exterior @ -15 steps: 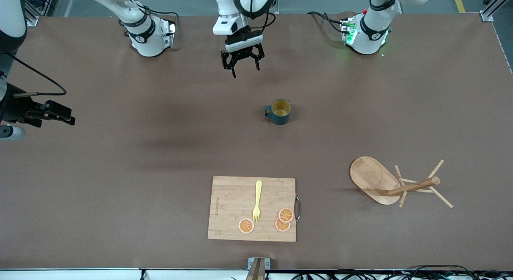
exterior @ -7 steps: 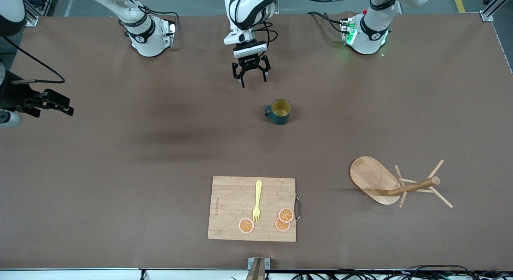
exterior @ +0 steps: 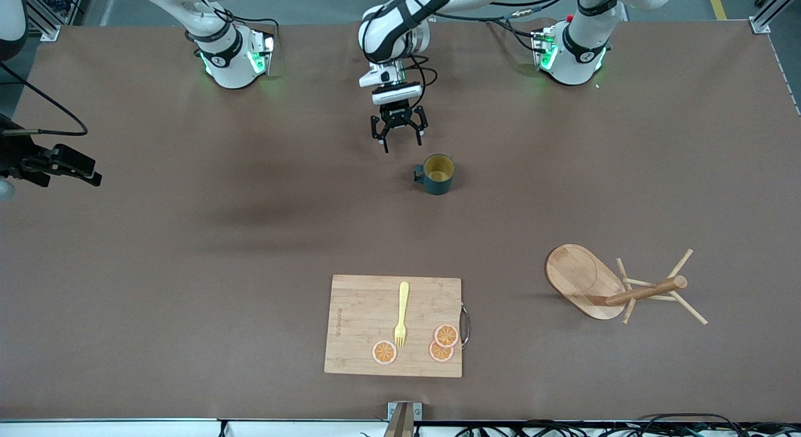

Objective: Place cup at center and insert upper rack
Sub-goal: 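Lower the left gripper and grasp the mug by its handle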

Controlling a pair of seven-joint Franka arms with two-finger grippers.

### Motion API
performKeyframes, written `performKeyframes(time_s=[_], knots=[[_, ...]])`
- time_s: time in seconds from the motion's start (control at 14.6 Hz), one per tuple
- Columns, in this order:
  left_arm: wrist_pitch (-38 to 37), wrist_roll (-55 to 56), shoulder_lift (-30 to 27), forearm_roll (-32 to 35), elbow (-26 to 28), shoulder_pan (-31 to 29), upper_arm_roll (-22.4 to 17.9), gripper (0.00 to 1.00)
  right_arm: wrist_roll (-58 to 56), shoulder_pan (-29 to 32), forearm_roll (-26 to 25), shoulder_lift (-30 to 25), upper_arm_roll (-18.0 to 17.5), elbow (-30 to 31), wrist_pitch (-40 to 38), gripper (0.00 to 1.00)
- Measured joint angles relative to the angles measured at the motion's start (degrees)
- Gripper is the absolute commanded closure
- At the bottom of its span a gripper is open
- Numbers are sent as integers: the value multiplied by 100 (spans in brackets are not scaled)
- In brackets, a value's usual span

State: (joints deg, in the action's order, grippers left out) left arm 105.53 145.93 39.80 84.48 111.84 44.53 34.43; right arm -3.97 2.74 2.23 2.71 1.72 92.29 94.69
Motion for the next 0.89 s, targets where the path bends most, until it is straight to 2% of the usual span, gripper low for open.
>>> performKeyframes(time_s=[0.21,0.41,0.62,0.89], knots=[[0,22,105,193,-31,20,-168,3,2,0,0,0,-21,19,-229,0],[0,24,212,349,-189,124,-349,18,2,90,0,-2,-5,17,-260,0],[1,14,355,384,-356,240,-452,27,-3,293,0,-6,8,16,-282,0],[1,-131,437,482,-398,837,-1060,27,-6,575,-2,-13,21,11,-584,0]])
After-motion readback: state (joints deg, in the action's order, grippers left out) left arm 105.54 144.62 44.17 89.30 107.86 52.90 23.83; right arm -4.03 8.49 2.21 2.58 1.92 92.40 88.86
